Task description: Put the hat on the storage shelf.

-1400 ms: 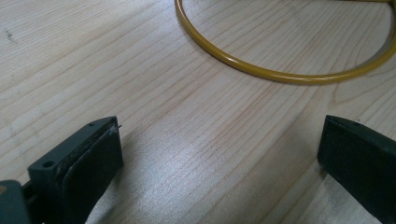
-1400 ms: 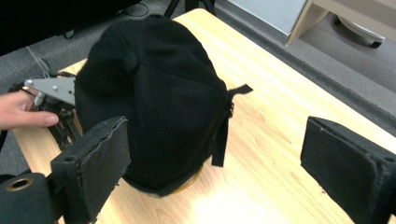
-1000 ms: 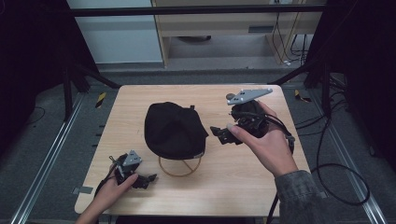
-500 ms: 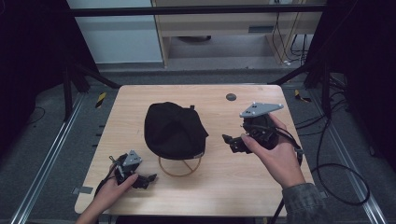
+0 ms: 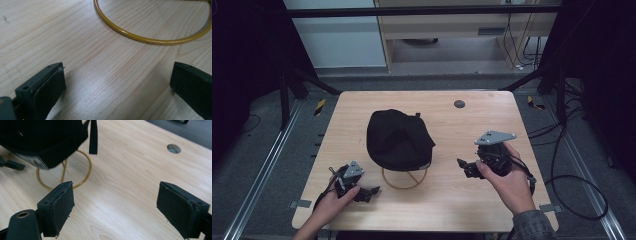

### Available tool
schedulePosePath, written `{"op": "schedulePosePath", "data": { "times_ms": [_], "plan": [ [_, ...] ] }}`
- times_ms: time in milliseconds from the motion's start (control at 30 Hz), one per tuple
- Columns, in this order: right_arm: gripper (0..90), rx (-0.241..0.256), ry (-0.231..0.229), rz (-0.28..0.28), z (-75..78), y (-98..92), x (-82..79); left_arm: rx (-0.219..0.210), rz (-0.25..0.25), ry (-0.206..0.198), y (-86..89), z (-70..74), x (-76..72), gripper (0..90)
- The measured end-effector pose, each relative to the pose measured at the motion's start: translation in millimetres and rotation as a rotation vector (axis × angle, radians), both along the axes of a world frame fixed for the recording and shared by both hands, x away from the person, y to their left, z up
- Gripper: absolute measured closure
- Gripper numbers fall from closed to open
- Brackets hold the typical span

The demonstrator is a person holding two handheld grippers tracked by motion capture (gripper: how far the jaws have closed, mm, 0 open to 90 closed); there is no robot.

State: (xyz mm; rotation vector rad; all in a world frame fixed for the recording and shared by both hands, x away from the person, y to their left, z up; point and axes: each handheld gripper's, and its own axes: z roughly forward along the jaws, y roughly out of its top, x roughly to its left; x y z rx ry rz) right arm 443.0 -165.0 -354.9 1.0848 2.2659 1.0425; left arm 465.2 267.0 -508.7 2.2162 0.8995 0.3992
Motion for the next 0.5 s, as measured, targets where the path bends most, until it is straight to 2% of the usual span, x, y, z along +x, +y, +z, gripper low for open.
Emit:
{"op": "schedulePosePath", "data": {
  "times_ms": [233, 500],
  "plan": [
    [14.4, -0.005, 0.010, -0.010, -23.8, -2.0, -1.7, 0.001, 0.000, 0.000, 0.0, 0.0, -0.1, 0.0],
    [14.4, -0.011, 0.062, -0.023, -59.4, -4.8, -2.2, 0.000, 0.000, 0.000, 0.0, 0.0, -0.1, 0.0]
  ]
}}
